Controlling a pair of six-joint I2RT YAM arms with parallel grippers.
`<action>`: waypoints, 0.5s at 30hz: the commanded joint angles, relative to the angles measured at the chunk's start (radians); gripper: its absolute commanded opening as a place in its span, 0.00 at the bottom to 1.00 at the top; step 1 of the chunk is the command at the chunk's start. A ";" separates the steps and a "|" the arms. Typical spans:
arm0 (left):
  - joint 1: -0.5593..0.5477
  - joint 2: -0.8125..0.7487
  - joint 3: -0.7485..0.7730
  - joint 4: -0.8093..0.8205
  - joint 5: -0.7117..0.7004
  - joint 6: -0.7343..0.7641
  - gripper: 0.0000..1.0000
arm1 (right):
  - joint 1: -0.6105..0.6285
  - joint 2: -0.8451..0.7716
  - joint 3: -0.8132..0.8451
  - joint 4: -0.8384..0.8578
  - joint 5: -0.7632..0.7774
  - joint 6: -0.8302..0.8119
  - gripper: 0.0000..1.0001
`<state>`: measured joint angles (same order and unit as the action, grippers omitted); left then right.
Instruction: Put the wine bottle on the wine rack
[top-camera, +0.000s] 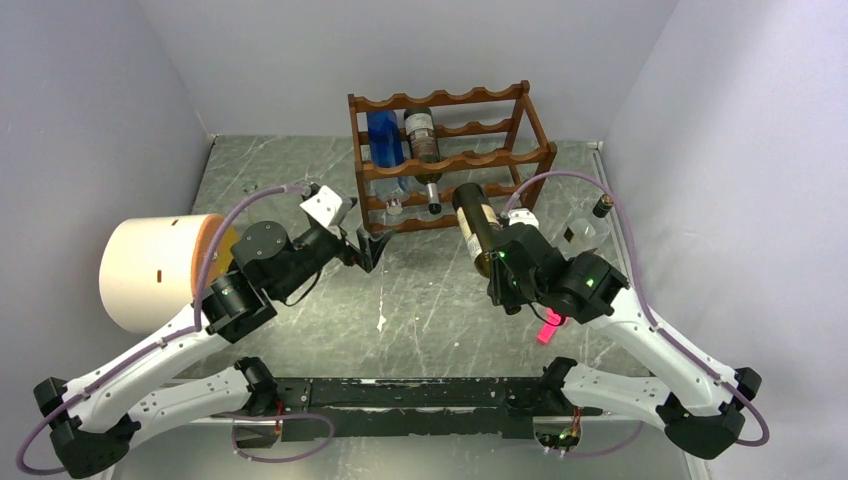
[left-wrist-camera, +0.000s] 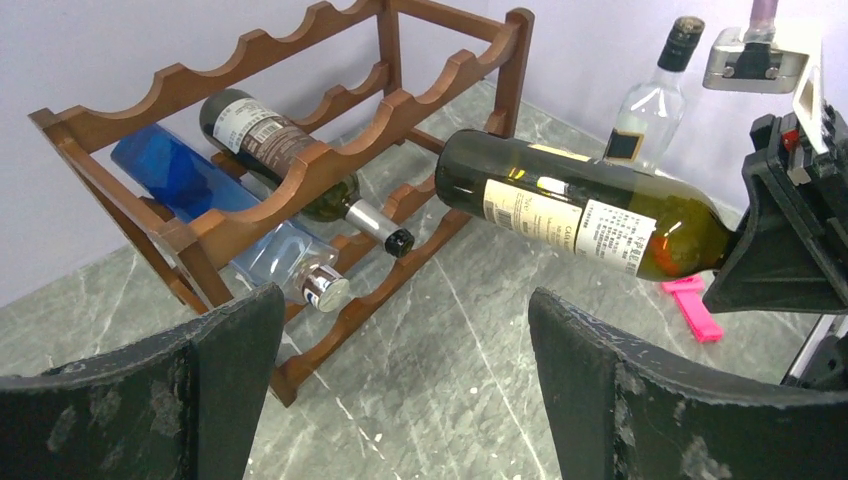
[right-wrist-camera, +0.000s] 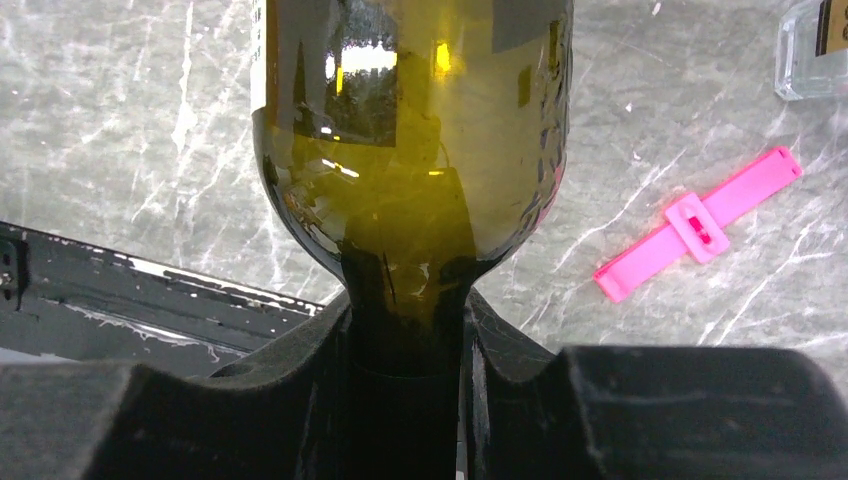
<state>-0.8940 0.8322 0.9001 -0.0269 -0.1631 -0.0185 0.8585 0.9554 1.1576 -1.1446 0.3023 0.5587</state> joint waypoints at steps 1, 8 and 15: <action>-0.005 0.018 0.020 0.020 0.068 0.069 0.95 | -0.010 -0.003 -0.008 0.132 0.081 0.035 0.00; -0.005 -0.007 -0.004 0.046 0.112 0.099 0.95 | -0.057 0.041 -0.013 0.219 0.120 -0.003 0.00; -0.005 -0.009 0.003 0.018 0.114 0.093 0.95 | -0.111 0.073 -0.021 0.305 0.081 -0.061 0.00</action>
<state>-0.8940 0.8268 0.8997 -0.0265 -0.0807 0.0677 0.7723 1.0245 1.1252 -1.0157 0.3489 0.5388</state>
